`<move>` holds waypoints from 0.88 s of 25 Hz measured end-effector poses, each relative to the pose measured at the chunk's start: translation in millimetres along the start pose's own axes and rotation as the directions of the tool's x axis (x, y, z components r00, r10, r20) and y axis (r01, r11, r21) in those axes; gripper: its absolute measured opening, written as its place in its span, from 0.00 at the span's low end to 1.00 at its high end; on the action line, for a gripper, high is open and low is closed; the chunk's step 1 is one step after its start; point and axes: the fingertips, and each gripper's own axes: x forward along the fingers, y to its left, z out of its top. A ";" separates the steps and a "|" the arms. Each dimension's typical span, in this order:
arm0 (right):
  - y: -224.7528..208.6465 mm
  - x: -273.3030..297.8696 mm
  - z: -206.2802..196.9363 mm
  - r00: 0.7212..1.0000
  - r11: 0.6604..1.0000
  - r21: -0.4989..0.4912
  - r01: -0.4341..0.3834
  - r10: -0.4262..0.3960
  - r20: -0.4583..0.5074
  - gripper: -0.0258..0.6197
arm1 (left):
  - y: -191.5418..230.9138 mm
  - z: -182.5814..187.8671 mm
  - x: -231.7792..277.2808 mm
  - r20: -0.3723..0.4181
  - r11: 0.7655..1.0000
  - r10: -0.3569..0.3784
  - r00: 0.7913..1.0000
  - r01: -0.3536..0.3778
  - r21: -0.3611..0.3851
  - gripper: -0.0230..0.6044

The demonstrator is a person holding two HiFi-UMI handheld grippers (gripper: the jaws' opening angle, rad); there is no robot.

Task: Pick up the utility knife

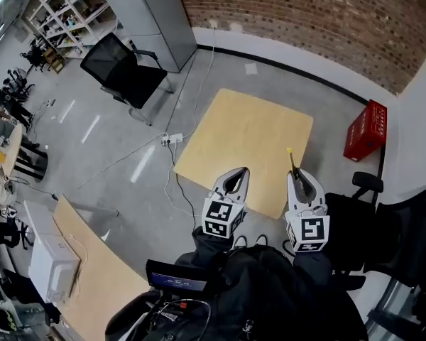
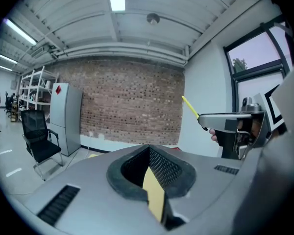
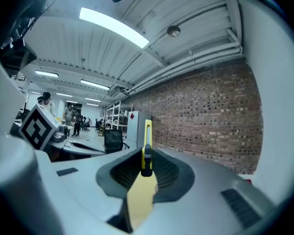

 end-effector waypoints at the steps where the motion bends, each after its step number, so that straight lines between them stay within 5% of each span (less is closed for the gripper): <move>1: 0.2 -2.7 9.8 1.000 1.000 -0.002 0.000 0.000 0.027 0.15 | -0.6 9.1 -1.4 0.019 1.000 0.001 1.000 -0.001 0.004 0.04; 11: 6.9 -26.5 85.7 0.976 0.999 -0.053 0.007 0.005 0.217 0.15 | -6.3 78.5 -18.5 0.172 0.999 -0.002 0.985 -0.006 0.047 0.04; 22: 1.8 -33.3 102.2 0.960 0.997 -0.063 0.039 -0.020 0.279 0.15 | -18.8 106.1 -23.4 0.246 0.993 -0.035 0.969 0.006 0.119 0.04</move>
